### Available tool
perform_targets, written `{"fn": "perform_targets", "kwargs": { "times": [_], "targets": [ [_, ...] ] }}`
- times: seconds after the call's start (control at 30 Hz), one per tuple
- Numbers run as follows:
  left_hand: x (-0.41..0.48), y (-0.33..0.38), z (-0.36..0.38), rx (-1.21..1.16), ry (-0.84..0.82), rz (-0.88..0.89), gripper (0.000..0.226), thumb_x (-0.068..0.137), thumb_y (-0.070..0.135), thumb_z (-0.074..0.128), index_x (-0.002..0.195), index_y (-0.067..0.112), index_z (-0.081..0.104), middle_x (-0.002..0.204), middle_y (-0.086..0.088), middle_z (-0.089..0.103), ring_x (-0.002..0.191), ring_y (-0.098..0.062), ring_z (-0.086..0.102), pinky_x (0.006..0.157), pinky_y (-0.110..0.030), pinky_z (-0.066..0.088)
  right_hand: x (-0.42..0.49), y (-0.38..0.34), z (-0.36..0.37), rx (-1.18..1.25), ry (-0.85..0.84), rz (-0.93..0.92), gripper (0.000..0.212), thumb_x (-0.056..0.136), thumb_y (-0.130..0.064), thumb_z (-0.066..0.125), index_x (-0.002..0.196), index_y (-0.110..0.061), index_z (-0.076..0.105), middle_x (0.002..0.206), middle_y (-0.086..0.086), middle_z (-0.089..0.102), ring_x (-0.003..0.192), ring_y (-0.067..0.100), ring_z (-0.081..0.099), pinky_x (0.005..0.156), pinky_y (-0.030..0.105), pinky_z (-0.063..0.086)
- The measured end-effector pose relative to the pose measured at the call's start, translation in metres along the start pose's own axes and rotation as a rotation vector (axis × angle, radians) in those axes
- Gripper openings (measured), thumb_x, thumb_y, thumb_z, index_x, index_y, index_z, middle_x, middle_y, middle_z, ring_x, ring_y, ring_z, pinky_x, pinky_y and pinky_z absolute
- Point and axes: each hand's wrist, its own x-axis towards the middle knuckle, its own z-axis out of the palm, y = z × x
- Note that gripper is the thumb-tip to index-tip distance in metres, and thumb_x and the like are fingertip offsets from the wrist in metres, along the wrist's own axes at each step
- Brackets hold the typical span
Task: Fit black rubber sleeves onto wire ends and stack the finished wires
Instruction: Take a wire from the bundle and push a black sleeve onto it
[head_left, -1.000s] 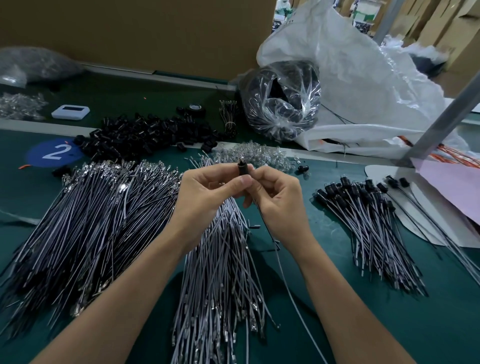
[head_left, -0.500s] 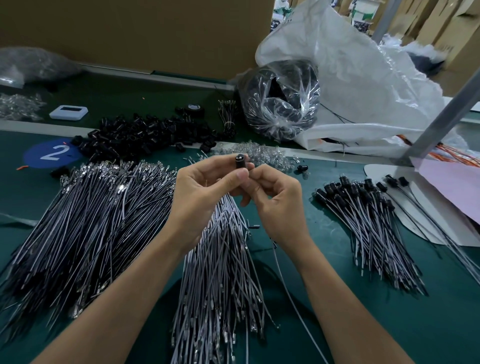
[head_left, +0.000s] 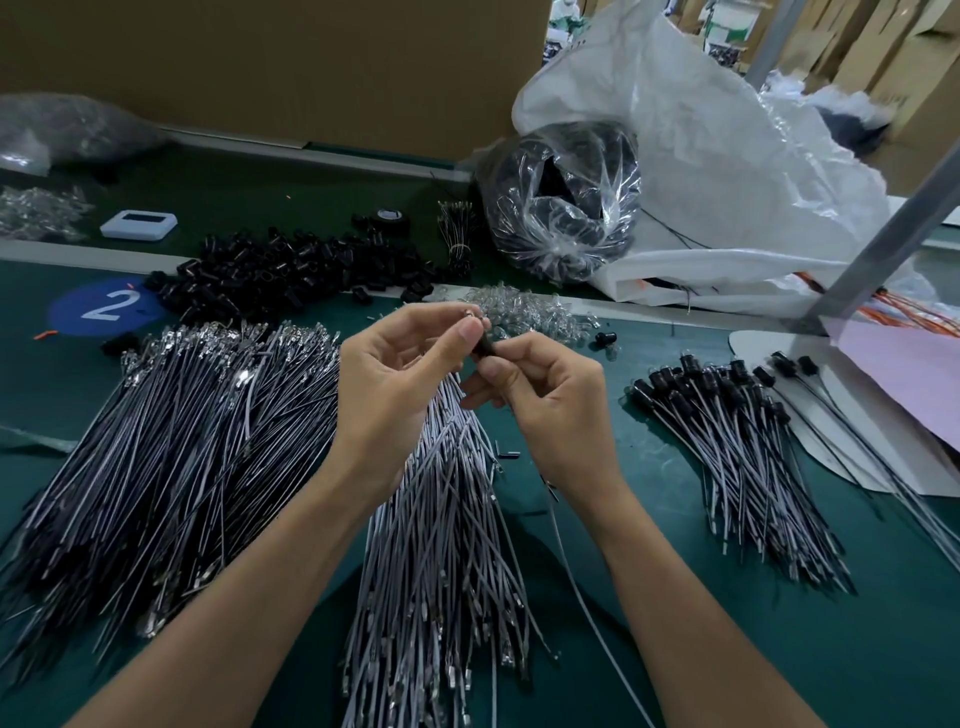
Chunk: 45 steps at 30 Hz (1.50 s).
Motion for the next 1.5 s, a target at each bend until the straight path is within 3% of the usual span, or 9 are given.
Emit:
{"fn": "perform_targets", "kwargs": {
  "times": [0.33, 0.43, 0.53, 0.63, 0.77, 1.07, 1.23, 1.5],
  "targets": [
    [0.0027, 0.0006, -0.0064, -0.124, 0.006, -0.115, 0.006, 0.072, 0.02, 0.075, 0.076, 0.023, 0.079, 0.086, 0.0, 0.076, 0.085, -0.011, 0.069, 0.076, -0.022, 0.051, -0.0003, 0.0048, 0.0003, -0.01, -0.053, 0.032, 0.006, 0.091, -0.003, 0.064, 0.093, 0.001, 0.067, 0.078, 0.014, 0.074, 0.068, 0.018, 0.074, 0.065, 0.017, 0.052],
    [0.0037, 0.002, -0.0068, -0.163, -0.023, -0.15, 0.009, 0.072, 0.017, 0.072, 0.077, 0.019, 0.08, 0.087, 0.0, 0.077, 0.083, -0.01, 0.07, 0.074, -0.021, 0.053, 0.0007, 0.0028, -0.0011, 0.013, -0.09, 0.038, 0.006, 0.091, -0.001, 0.062, 0.092, -0.005, 0.066, 0.08, 0.015, 0.074, 0.07, 0.019, 0.074, 0.064, 0.015, 0.051],
    [0.0043, 0.0035, -0.0075, -0.175, -0.02, -0.147, 0.009, 0.071, 0.017, 0.073, 0.077, 0.017, 0.08, 0.086, -0.001, 0.077, 0.082, -0.011, 0.07, 0.071, -0.02, 0.053, 0.0019, 0.0011, -0.0036, 0.015, -0.104, 0.057, 0.018, 0.09, 0.003, 0.063, 0.09, -0.015, 0.065, 0.084, 0.011, 0.075, 0.073, 0.02, 0.074, 0.067, 0.02, 0.054],
    [0.0051, 0.0043, -0.0089, -0.159, 0.016, -0.135, 0.008, 0.066, 0.023, 0.079, 0.074, 0.021, 0.08, 0.085, 0.0, 0.077, 0.083, -0.011, 0.07, 0.072, -0.02, 0.054, 0.0022, 0.0016, -0.0061, -0.046, -0.039, 0.052, 0.01, 0.085, -0.001, 0.071, 0.089, -0.01, 0.068, 0.081, 0.012, 0.075, 0.072, 0.023, 0.074, 0.071, 0.033, 0.06],
    [0.0048, 0.0023, -0.0085, -0.107, 0.055, -0.134, 0.018, 0.058, 0.029, 0.081, 0.074, 0.02, 0.08, 0.085, -0.002, 0.077, 0.085, -0.014, 0.07, 0.073, -0.022, 0.055, 0.0017, 0.0015, -0.0078, -0.116, 0.016, 0.037, 0.006, 0.085, -0.004, 0.073, 0.084, -0.01, 0.072, 0.075, 0.008, 0.074, 0.066, 0.019, 0.072, 0.067, 0.03, 0.059],
    [0.0051, 0.0003, -0.0063, -0.139, 0.028, -0.167, 0.017, 0.061, 0.027, 0.079, 0.076, 0.018, 0.08, 0.086, -0.002, 0.077, 0.085, -0.014, 0.072, 0.079, -0.026, 0.058, -0.0007, 0.001, -0.0043, -0.148, 0.01, 0.041, 0.007, 0.087, -0.005, 0.07, 0.082, -0.009, 0.071, 0.074, 0.008, 0.073, 0.066, 0.021, 0.072, 0.068, 0.038, 0.061],
    [0.0066, -0.0002, -0.007, -0.17, -0.003, -0.18, 0.011, 0.07, 0.018, 0.073, 0.078, 0.016, 0.08, 0.087, -0.004, 0.077, 0.085, -0.014, 0.071, 0.076, -0.024, 0.058, -0.0008, 0.001, -0.0036, -0.134, -0.002, 0.053, 0.01, 0.087, -0.003, 0.07, 0.08, -0.01, 0.069, 0.072, 0.004, 0.073, 0.066, 0.02, 0.072, 0.065, 0.03, 0.059],
    [0.0051, -0.0023, -0.0063, -0.163, 0.102, -0.196, 0.009, 0.067, 0.015, 0.076, 0.075, 0.013, 0.078, 0.082, -0.008, 0.076, 0.078, -0.017, 0.073, 0.071, -0.024, 0.059, -0.0013, 0.002, -0.0009, -0.254, 0.068, -0.039, 0.01, 0.083, -0.003, 0.074, 0.078, -0.011, 0.07, 0.068, 0.005, 0.071, 0.061, 0.022, 0.069, 0.061, 0.041, 0.057]
  ]
}}
